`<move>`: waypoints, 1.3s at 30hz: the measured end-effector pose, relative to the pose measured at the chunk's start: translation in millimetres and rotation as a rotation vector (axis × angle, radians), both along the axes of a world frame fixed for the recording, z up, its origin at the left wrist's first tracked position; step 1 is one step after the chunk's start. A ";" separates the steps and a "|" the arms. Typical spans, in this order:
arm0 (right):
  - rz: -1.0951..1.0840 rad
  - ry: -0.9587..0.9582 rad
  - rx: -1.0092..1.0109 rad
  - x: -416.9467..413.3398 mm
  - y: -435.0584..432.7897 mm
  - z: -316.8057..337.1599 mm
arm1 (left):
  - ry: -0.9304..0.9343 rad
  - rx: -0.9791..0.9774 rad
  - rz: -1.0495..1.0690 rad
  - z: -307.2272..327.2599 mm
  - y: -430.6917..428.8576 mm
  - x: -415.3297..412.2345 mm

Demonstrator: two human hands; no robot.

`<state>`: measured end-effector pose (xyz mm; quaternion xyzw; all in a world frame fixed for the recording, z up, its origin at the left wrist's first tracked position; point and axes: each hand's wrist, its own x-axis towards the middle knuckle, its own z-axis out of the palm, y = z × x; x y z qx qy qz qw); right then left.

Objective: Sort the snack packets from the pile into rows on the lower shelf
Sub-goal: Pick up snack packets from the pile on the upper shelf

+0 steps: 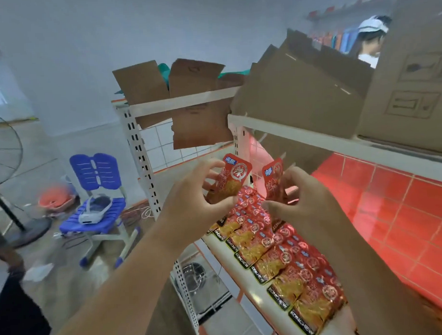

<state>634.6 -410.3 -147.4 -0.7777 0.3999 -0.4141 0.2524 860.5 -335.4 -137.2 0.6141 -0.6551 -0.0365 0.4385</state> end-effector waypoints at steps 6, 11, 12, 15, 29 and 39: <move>-0.092 0.091 0.169 21.1 -35.2 -41.4 | 0.006 0.114 0.014 -38.4 -40.3 23.1; -0.149 0.150 0.272 49.2 -51.8 -81.8 | -0.035 0.191 0.011 -77.2 -72.2 43.8; -0.166 0.171 0.304 54.8 -54.6 -89.9 | -0.029 0.210 0.002 -83.5 -78.1 47.9; -0.219 0.256 0.377 74.0 -68.1 -116.8 | -0.018 0.272 -0.024 -104.8 -104.4 66.6; -0.618 0.525 0.528 164.2 -100.7 -188.9 | -0.254 0.485 -0.299 -208.9 -207.6 113.0; -0.780 0.447 0.668 201.7 -89.2 -193.3 | -0.292 0.474 -0.458 -227.9 -229.0 129.8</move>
